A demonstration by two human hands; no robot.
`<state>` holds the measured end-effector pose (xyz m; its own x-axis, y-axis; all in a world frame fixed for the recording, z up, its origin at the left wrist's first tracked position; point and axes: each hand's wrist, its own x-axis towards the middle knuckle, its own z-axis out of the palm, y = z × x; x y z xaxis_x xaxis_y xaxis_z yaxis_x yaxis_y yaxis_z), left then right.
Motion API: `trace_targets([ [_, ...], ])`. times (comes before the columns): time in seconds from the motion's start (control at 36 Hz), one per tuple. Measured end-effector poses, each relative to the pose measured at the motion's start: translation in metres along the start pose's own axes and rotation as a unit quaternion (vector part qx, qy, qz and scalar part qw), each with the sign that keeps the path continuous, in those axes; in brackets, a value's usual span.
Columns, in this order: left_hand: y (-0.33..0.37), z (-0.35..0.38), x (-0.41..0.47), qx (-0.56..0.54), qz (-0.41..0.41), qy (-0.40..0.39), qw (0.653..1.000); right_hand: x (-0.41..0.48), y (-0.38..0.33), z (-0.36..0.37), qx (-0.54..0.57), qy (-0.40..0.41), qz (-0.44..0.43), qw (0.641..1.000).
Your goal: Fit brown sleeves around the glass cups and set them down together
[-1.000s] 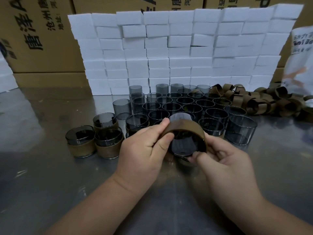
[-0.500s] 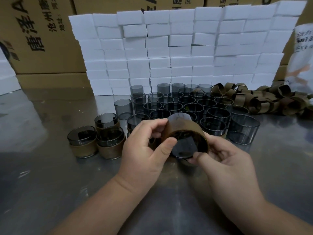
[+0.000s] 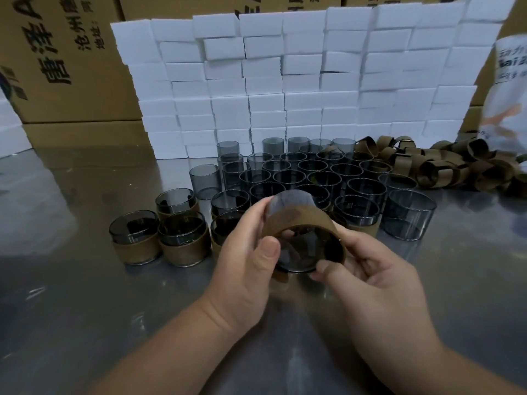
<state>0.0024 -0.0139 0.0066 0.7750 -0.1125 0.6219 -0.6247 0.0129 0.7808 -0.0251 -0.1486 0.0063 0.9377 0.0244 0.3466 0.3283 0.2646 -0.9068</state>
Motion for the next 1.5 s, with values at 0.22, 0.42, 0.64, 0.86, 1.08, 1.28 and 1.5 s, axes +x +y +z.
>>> trace_targets([
  [0.22, -0.005, -0.001, -0.003, -0.022, -0.023, 0.066, 0.997, 0.002, -0.005, -0.001, -0.014, -0.034, 0.010, 0.999],
  [0.42, -0.007, 0.004, -0.005, -0.087, -0.076, 0.076, 0.990, 0.006, -0.001, -0.003, -0.013, -0.061, 0.043, 0.997],
  [0.64, -0.003, 0.014, -0.009, -0.183, -0.125, 0.040, 0.974, 0.006, -0.002, -0.002, 0.022, -0.108, 0.003, 0.994],
  [0.86, -0.005, 0.017, -0.009, -0.206, -0.168, 0.049, 0.963, 0.006, 0.001, 0.000, 0.042, -0.061, 0.028, 0.997],
  [1.08, -0.006, 0.016, -0.009, -0.158, -0.167, 0.073, 0.970, 0.005, 0.006, -0.001, 0.054, -0.057, 0.032, 0.996],
  [1.28, -0.001, 0.020, -0.007, -0.155, -0.143, 0.062, 0.976, 0.007, 0.006, 0.001, 0.083, -0.071, 0.025, 0.994],
  [1.5, -0.004, 0.019, -0.005, -0.144, -0.135, 0.068, 0.978, 0.007, 0.007, -0.001, 0.117, -0.079, 0.072, 0.987],
])
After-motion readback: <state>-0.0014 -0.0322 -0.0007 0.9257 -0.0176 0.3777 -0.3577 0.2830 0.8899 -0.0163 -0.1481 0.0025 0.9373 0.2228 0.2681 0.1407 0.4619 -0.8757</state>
